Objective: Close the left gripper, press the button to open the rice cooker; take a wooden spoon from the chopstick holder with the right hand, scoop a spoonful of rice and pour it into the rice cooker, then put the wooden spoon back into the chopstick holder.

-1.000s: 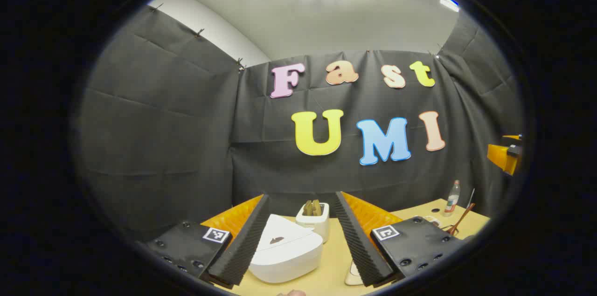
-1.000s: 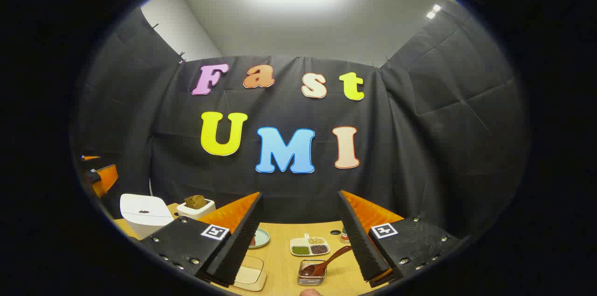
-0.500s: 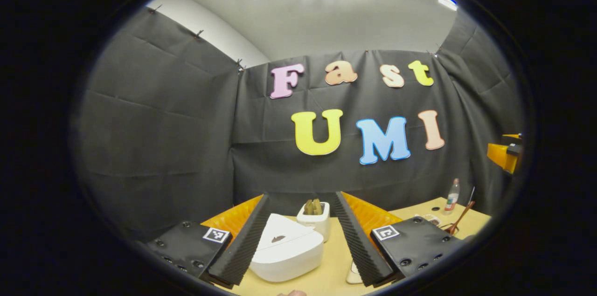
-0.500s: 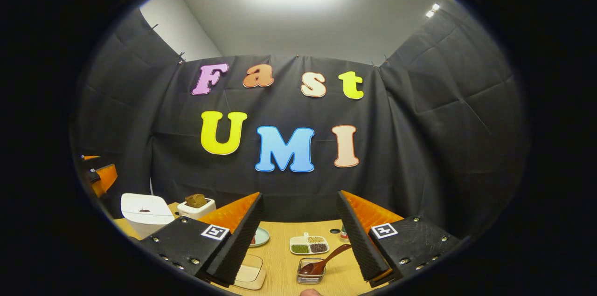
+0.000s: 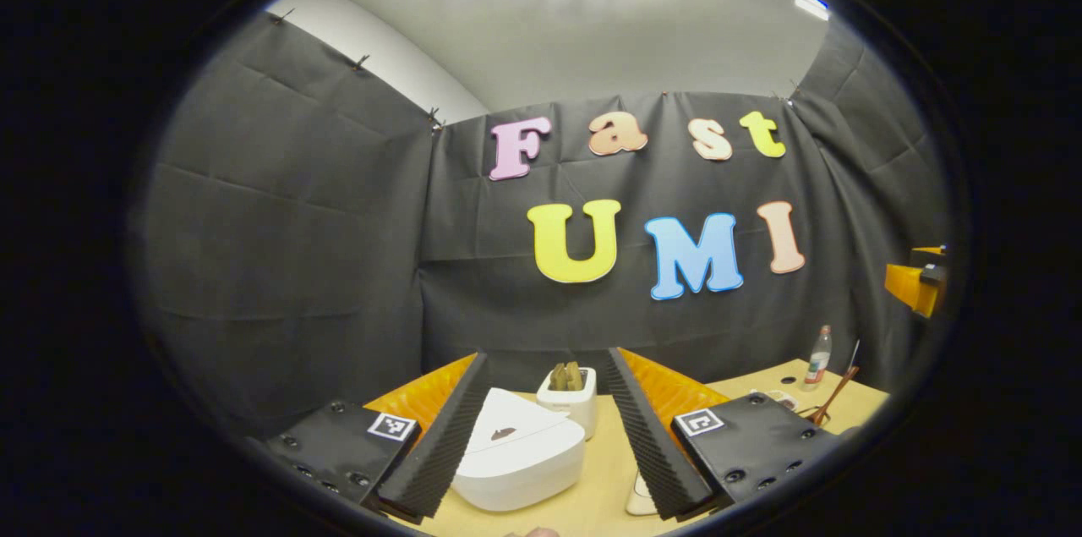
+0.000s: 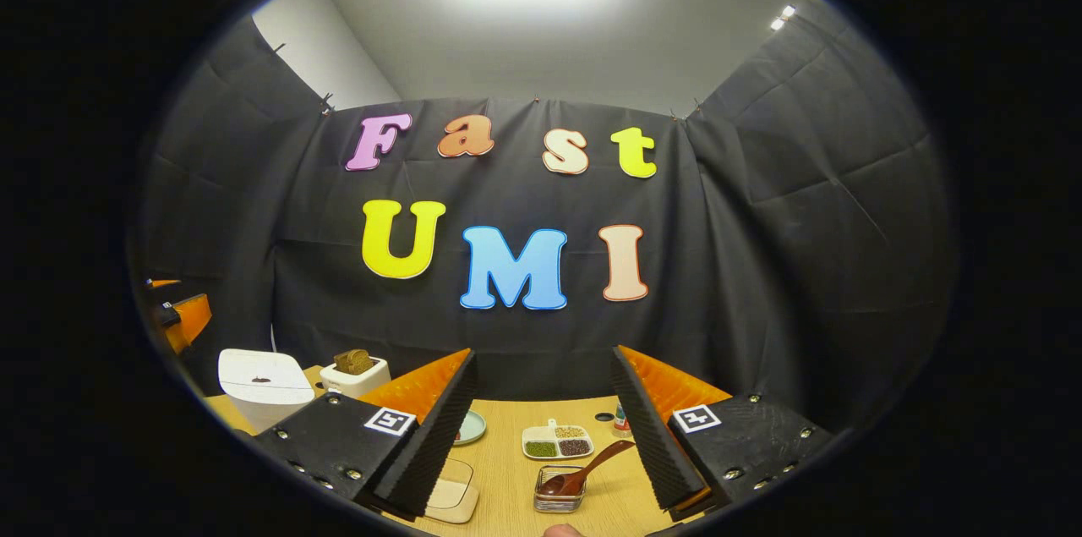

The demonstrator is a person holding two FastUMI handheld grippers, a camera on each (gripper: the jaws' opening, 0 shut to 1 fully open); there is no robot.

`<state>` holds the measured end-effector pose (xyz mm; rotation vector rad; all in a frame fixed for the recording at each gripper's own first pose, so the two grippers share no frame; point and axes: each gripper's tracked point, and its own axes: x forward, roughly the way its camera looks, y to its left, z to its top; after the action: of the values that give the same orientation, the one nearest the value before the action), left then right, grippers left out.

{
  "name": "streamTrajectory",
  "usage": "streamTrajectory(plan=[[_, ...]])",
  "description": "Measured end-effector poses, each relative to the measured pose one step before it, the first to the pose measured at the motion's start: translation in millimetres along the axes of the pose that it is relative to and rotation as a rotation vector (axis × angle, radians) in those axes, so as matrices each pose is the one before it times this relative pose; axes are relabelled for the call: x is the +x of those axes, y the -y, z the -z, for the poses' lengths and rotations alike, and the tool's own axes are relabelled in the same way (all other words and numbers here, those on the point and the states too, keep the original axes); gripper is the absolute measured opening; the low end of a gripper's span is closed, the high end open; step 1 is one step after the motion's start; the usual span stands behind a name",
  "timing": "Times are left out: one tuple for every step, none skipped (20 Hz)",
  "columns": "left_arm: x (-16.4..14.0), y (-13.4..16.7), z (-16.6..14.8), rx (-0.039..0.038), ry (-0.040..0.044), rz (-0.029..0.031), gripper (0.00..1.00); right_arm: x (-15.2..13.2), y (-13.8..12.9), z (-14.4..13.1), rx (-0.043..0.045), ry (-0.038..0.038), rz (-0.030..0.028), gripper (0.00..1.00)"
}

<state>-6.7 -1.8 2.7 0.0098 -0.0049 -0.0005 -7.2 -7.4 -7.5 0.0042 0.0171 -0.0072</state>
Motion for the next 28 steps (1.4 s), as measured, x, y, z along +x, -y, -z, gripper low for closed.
streamTrajectory(plan=[[0.00, -0.71, -0.06, 0.00097, 0.00027, -0.00421, 0.95, -0.20, -0.43, -0.01, -0.00046, 0.00011, -0.00201, 0.95], [0.50, -0.86, -1.51, 0.00077, 0.00111, -0.00176, 0.95, 0.48, -0.72, -0.44, -0.00027, 0.00130, -0.00147, 0.95], [-0.71, -0.71, 1.93, 0.00150, 0.00192, -0.00230, 0.95, 0.31, -0.53, -0.63, 0.00005, 0.00225, -0.00117, 0.95], [1.24, 0.62, -0.14, 0.00215, 0.00036, 0.00614, 0.95, -0.04, -0.44, -0.35, 0.00033, 0.00199, -0.00198, 0.95], [1.24, 1.37, 0.37, 0.00326, -0.00156, 0.00878, 0.95, -0.12, -0.88, -0.39, 0.00088, 0.00078, -0.00274, 0.95], [0.92, 0.86, 1.53, 0.00277, -0.00343, 0.00988, 0.95, 1.06, -1.75, 1.31, 0.00100, -0.00087, -0.00261, 0.95], [-0.12, 0.85, -0.17, -0.00136, -0.00078, 0.00540, 0.93, 0.38, -1.15, 1.01, -0.00006, -0.00284, -0.00282, 0.95], [-0.06, 1.24, -0.48, -0.00173, -0.00038, 0.01064, 0.90, -0.22, -0.67, 0.76, -0.00021, -0.00196, -0.00163, 0.95], [-0.62, 1.25, -0.17, -0.00151, -0.00105, 0.00847, 0.84, 0.23, -0.42, -0.09, 0.00022, -0.00049, -0.00023, 0.95], [0.56, 0.12, -0.26, 0.00130, -0.00061, 0.00623, 0.83, 0.54, -1.79, -0.10, 0.00021, -0.00084, -0.00179, 0.95], [1.21, -2.54, 0.80, 0.00562, 0.00132, -0.00007, 0.76, 0.43, -1.31, -0.36, -0.00099, -0.00007, -0.00056, 0.95], [1.47, -2.21, -1.53, 0.00430, 0.00268, -0.00302, 0.71, -0.23, -1.01, 0.81, -0.00138, -0.00017, 0.00005, 0.95], [0.08, -2.04, 1.54, 0.00068, 0.00038, -0.00066, 0.67, -0.23, -0.90, -0.35, -0.00079, -0.00003, -0.00072, 0.95], [1.01, 0.04, 0.26, -0.00070, -0.00174, -0.00038, 0.62, -0.88, -1.00, 0.66, -0.00062, -0.00045, 0.00020, 0.95], [0.13, -2.57, 1.29, -0.00206, -0.00343, -0.00131, 0.55, -0.27, -1.28, 0.42, -0.00079, -0.00157, 0.00005, 0.95], [1.05, 0.21, 1.80, -0.00481, -0.00608, 0.00793, 0.48, 0.26, -0.71, 1.41, -0.00073, -0.00265, 0.00105, 0.95], [0.07, 0.79, 2.24, 0.00257, -0.00653, -0.00044, 0.48, -0.27, -1.02, 0.02, -0.00039, -0.00186, 0.00132, 0.95], [3.58, -5.36, 0.82, -0.00353, 0.00401, -0.00111, 0.41, -0.53, -1.53, 0.67, -0.00045, -0.00094, 0.00152, 0.95], [0.89, -5.25, 0.83, -0.00704, -0.00184, -0.00247, 0.33, -0.78, -0.52, -0.21, -0.00148, -0.00030, 0.00351, 0.95], [-1.44, -4.96, 1.47, -0.00524, 0.00402, -0.01401, 0.25, 0.15, 0.20, -0.15, -0.00139, 0.00008, 0.00372, 0.95], [3.63, -4.37, -0.17, -0.00008, 0.00618, -0.01945, 0.13, -0.07, -0.81, -0.50, -0.00132, -0.00020, 0.00303, 0.95], [10.05, -8.72, 0.04, 0.00201, 0.00657, -0.02099, 0.09, -0.35, -0.86, -0.14, -0.00011, 0.00033, 0.00487, 0.95], [-4.28, -2.00, -2.50, -0.00598, -0.00164, 0.00873, 0.09, -0.39, -0.63, -0.59, 0.00149, 0.00067, 0.00446, 0.95], [1.97, 0.47, 1.88, -0.00507, -0.00437, 0.00979, 0.08, -0.73, -1.27, 0.20, 0.00138, 0.00016, 0.00374, 0.95], [2.38, -3.35, 1.40, -0.00229, -0.00038, 0.00320, 0.12, -0.30, -1.21, -0.61, -0.00051, -0.00055, 0.00378, 0.95], [3.27, -3.65, 0.32, 0.00011, -0.00095, 0.00486, 0.09, -0.82, -0.47, 0.53, -0.00177, -0.00016, 0.00539, 0.95], [3.90, -1.96, 0.57, -0.00267, -0.00085, 0.00717, 0.09, -0.37, -0.21, -0.10, -0.00097, -0.00018, 0.00710, 0.95], [4.97, -1.61, 0.71, -0.00460, -0.00327, 0.01160, 0.12, -1.39, -1.51, 0.00, 0.00020, 0.00095, 0.00504, 0.95]])
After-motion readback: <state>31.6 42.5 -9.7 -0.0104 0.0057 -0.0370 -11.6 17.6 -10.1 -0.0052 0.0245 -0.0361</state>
